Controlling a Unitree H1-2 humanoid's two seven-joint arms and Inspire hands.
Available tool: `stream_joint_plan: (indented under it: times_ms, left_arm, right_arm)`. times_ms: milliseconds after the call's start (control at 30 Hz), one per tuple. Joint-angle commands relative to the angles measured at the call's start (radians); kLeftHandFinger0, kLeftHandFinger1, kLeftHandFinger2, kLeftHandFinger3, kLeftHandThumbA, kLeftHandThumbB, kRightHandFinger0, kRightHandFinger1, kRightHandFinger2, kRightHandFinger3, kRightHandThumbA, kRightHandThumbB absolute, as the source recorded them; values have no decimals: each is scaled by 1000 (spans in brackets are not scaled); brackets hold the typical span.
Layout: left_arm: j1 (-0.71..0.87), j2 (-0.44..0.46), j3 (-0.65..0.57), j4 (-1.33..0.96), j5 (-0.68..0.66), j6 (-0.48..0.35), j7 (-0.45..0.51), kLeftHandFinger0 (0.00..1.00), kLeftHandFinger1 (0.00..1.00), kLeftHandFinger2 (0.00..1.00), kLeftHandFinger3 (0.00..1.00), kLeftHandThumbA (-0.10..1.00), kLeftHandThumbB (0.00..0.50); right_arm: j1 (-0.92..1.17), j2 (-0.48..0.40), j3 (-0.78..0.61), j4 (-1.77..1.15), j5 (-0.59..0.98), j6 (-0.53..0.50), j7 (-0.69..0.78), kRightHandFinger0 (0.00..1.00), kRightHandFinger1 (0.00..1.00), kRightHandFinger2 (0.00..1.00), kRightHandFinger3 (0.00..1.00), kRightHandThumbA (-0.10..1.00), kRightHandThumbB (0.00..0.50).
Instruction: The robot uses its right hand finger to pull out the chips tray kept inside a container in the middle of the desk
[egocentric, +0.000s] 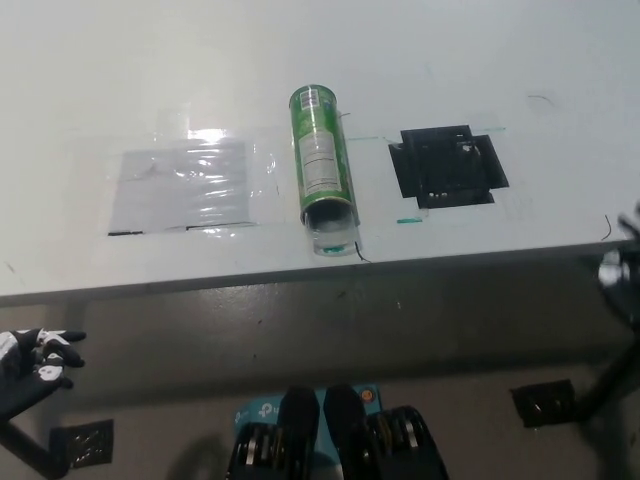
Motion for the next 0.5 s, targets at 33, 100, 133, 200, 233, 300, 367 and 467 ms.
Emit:
stream_joint_plan:
  times_ms: [33, 100, 133, 200, 233, 300, 367, 467]
  left_arm:
    - [-10, 12, 18, -32, -19, 14, -17, 501, 596, 747, 932, 47, 0]
    - [-13, 11, 18, -28, -21, 13, -18, 518, 603, 749, 923, 46, 0]
    - [-13, 11, 18, -30, -21, 16, -17, 518, 603, 750, 924, 45, 0]
    - [-15, 13, 15, -37, -19, 23, -17, 520, 609, 756, 935, 32, 0]
    - [-14, 14, 15, -37, -18, 24, -17, 522, 611, 758, 937, 31, 0]
    - [-13, 13, 16, -41, -18, 25, -15, 519, 607, 750, 931, 28, 0]
    - [-18, 19, 13, -39, -17, 22, -21, 531, 613, 755, 929, 31, 0]
    - [-20, 18, 15, -39, -22, 28, -19, 534, 613, 754, 927, 34, 0]
  right_arm:
    - [-186, -43, 38, -47, 10, 13, 34, 0, 58, 936, 1000, -100, 185]
    - [-233, -49, 64, -17, -23, -8, 27, 0, 17, 924, 1000, -100, 206]
    - [-265, -46, 78, 7, -28, -25, 30, 0, 5, 936, 1000, -100, 207]
    - [-302, -46, 114, 27, -42, -24, 38, 0, 0, 1000, 1000, -100, 217]
    - [-304, -48, 118, 29, -41, -24, 37, 0, 0, 1000, 1000, -100, 216]
    - [-325, -54, 159, 32, -60, -17, 52, 0, 0, 1000, 1000, -100, 230]
    - [-335, -52, 180, 47, -62, -34, 59, 0, 0, 1000, 1000, -100, 260]
    - [-348, -65, 230, 70, -85, -65, 74, 0, 0, 1000, 1000, -100, 296]
